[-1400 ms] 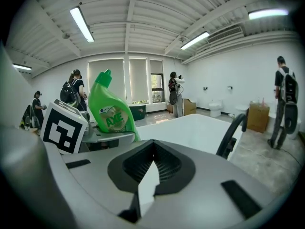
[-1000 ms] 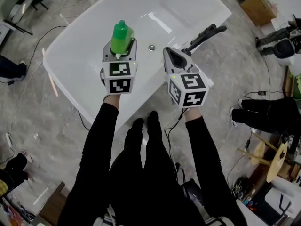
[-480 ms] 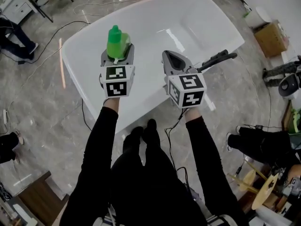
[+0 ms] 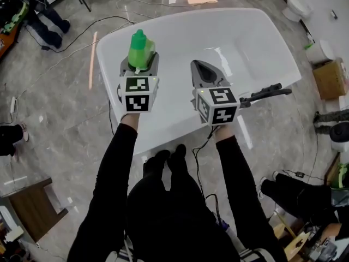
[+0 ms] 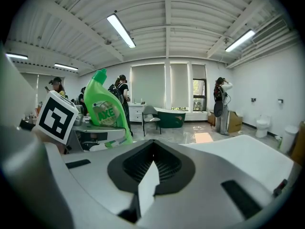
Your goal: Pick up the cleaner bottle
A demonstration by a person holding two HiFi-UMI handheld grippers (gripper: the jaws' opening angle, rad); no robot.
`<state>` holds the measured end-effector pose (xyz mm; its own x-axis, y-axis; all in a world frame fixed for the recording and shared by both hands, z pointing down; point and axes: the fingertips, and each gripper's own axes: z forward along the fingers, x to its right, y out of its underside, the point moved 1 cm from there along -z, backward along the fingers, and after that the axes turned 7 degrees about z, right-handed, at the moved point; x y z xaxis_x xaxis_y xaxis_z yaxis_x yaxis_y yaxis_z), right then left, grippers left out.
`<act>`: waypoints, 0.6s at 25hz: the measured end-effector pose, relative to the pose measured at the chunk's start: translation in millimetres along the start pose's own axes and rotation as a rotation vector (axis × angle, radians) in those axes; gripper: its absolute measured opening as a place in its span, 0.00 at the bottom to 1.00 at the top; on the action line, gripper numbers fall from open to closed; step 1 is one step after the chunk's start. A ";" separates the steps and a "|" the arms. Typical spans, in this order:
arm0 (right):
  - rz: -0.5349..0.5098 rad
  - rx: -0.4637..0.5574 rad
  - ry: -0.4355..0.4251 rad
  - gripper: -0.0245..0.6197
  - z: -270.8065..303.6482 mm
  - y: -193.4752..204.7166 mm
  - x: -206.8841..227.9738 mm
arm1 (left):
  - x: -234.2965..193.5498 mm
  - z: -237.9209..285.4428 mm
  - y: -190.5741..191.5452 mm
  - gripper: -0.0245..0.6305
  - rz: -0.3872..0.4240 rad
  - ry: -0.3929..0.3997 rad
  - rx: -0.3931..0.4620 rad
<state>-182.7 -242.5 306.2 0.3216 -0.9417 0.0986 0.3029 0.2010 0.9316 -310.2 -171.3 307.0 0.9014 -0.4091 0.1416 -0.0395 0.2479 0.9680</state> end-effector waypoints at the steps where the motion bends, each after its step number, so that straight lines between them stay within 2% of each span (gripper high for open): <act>1: -0.003 -0.001 -0.006 0.04 3.8 0.8 -5.3 | -4.9 -2.1 2.5 0.33 -0.001 -0.002 -0.003; 8: -0.004 -0.011 -0.053 0.04 22.5 9.9 -35.2 | -27.5 -16.0 20.5 0.33 -0.011 -0.013 -0.026; 15: -0.007 -0.039 -0.074 0.04 33.7 21.1 -46.5 | -33.6 -22.2 38.3 0.33 -0.024 -0.014 -0.053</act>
<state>-221.5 -203.6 333.0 0.2524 -0.9602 0.1196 0.3398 0.2037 0.9182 -332.4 -128.6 334.6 0.8958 -0.4275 0.1218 0.0049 0.2835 0.9590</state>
